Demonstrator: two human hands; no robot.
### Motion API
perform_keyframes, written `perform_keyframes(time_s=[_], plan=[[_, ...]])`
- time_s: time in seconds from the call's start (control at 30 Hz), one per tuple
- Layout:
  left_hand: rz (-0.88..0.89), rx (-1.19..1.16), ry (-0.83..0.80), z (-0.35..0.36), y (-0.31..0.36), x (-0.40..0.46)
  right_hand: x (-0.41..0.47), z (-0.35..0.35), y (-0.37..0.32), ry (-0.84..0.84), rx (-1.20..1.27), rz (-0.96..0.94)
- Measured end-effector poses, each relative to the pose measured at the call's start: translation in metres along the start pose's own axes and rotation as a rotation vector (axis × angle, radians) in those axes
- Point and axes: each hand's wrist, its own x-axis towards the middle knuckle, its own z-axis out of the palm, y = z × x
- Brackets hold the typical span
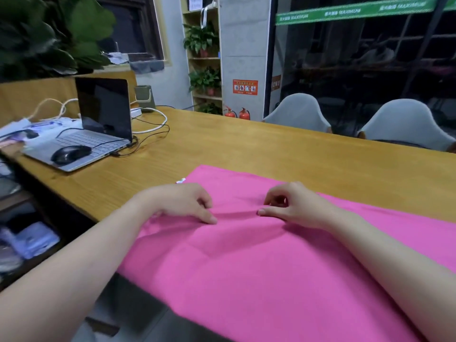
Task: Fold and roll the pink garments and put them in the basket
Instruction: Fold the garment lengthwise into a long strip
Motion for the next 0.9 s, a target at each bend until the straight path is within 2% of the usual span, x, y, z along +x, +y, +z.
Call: perform_keyframes(time_s=[0.13,0.2,0.3,0.37,0.43,0.6,0.73,0.9], plan=[[0.040,-0.063,0.082,-0.013,-0.004,0.003,0.003,0.000,0.006,0.027,-0.024,-0.063],[0.037,-0.100,0.142,-0.023,-0.004,0.007,0.006,-0.001,0.009,0.098,-0.034,-0.054],[0.049,-0.081,0.320,-0.037,-0.003,0.019,0.009,-0.001,0.017,0.263,-0.153,-0.014],[0.078,-0.061,0.463,-0.039,-0.004,0.030,0.008,-0.001,0.025,0.286,-0.224,0.050],[0.076,-0.039,0.538,-0.034,-0.013,0.041,0.004,0.001,0.034,0.253,-0.240,0.131],[-0.017,0.030,0.423,-0.017,-0.053,0.045,0.000,0.008,0.039,0.240,-0.229,0.153],[-0.101,-0.023,0.467,-0.025,-0.070,0.035,0.000,0.008,0.039,0.242,-0.224,0.155],[-0.163,-0.379,0.596,-0.043,-0.059,0.037,0.003,0.001,0.035,0.276,-0.298,0.212]])
